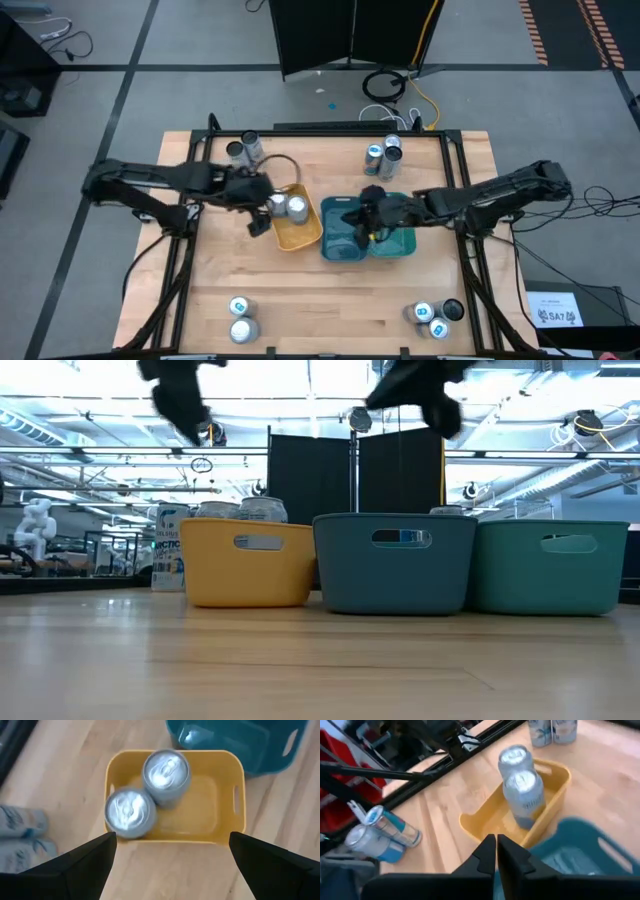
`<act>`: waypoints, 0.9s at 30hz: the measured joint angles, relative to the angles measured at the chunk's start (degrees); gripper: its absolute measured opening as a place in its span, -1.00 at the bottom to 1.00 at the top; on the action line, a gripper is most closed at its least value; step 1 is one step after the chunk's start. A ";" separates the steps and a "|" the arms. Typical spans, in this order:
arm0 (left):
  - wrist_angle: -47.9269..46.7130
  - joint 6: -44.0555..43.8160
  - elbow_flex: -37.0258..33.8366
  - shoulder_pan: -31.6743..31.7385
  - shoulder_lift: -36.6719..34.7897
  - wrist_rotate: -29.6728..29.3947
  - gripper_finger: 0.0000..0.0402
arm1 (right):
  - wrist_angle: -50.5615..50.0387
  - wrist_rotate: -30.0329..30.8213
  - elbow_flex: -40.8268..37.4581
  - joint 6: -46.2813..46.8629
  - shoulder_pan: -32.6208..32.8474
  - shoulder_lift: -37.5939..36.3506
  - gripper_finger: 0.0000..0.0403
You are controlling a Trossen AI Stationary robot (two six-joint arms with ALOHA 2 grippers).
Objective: Sort soda cans
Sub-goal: Adjust the yellow bin
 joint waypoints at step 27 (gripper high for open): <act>-1.34 -2.57 -13.22 -5.29 -18.95 0.21 0.97 | -37.13 -25.30 47.85 -5.04 -23.83 45.45 -1.00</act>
